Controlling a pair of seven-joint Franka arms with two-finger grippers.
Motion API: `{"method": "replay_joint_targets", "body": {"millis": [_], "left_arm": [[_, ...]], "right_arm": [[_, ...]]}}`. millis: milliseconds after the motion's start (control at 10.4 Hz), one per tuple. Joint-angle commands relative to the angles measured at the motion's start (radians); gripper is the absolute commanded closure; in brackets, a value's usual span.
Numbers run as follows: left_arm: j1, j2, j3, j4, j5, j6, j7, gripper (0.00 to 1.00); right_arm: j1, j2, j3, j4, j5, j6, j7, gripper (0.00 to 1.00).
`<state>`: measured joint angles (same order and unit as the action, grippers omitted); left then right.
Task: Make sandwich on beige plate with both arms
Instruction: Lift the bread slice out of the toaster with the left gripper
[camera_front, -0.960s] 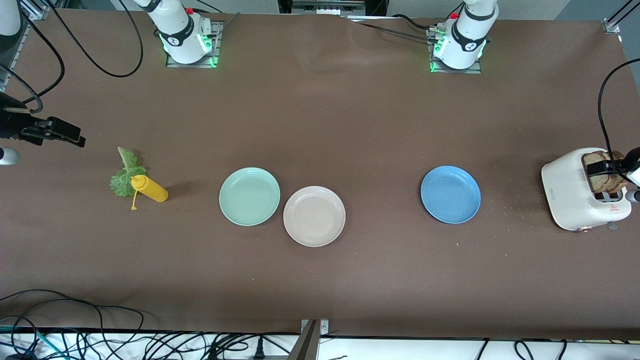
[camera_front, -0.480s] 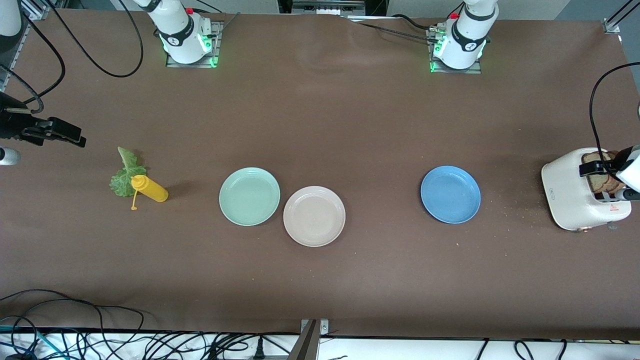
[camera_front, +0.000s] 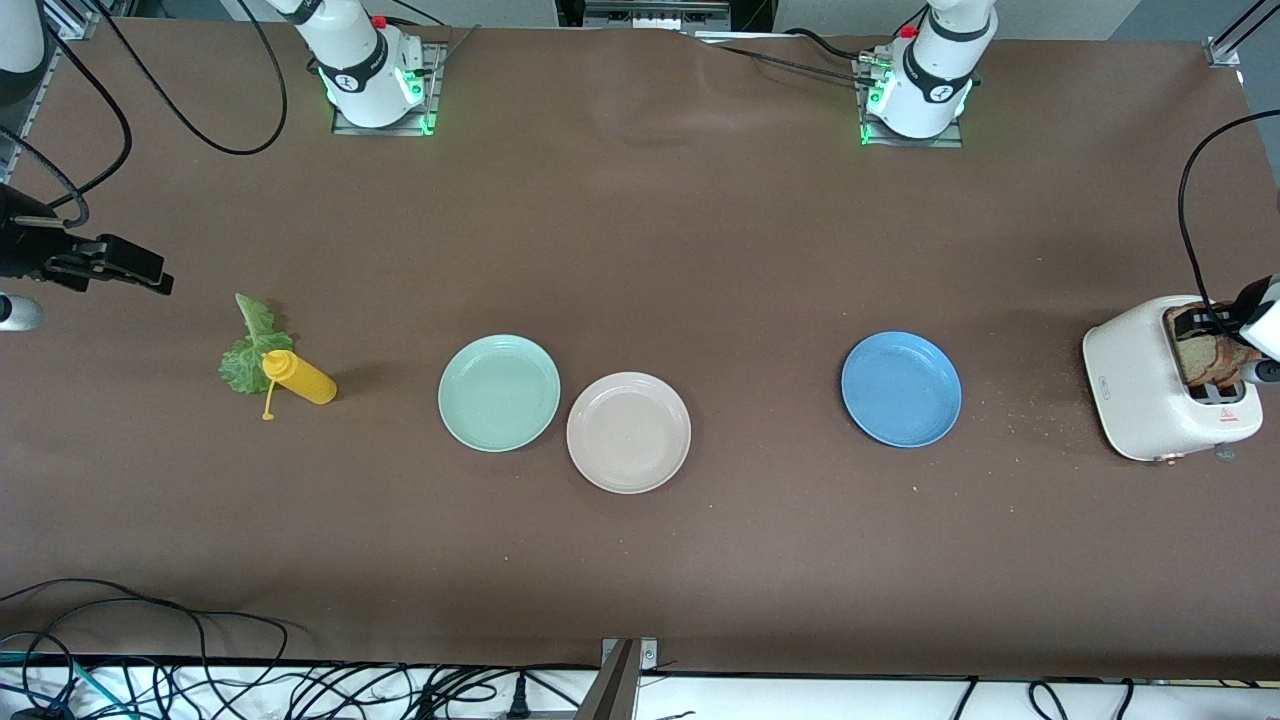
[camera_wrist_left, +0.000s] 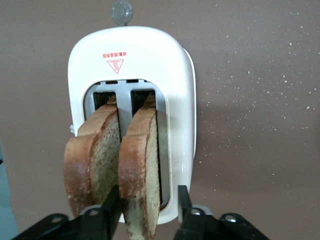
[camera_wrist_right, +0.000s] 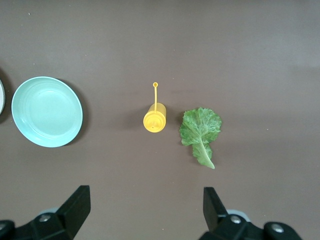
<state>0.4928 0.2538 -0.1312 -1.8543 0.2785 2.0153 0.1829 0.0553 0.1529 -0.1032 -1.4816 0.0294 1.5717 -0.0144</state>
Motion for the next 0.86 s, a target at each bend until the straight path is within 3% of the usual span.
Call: {"method": "replay_joint_targets", "body": {"millis": [0, 576, 672, 768], "left_arm": [[0.003, -0.042, 0.005, -0.036, -0.013, 0.016, 0.020, 1.00], [-0.008, -0.093, 0.004, -0.017, -0.053, -0.042, 0.015, 1.00], [-0.014, -0.119, 0.004, -0.017, -0.079, -0.071, 0.017, 1.00], [-0.023, -0.154, 0.004, -0.014, -0.178, -0.123, 0.032, 1.00]], "right_arm": [[-0.002, -0.007, 0.002, -0.008, 0.017, -0.002, -0.007, 0.00], [-0.002, -0.006, 0.002, -0.008, 0.017, -0.004, -0.007, 0.00], [-0.003, -0.006, 0.000, -0.008, 0.017, -0.004, -0.009, 0.00], [-0.002, -0.006, 0.002, -0.008, 0.017, -0.005, -0.009, 0.00]]}}
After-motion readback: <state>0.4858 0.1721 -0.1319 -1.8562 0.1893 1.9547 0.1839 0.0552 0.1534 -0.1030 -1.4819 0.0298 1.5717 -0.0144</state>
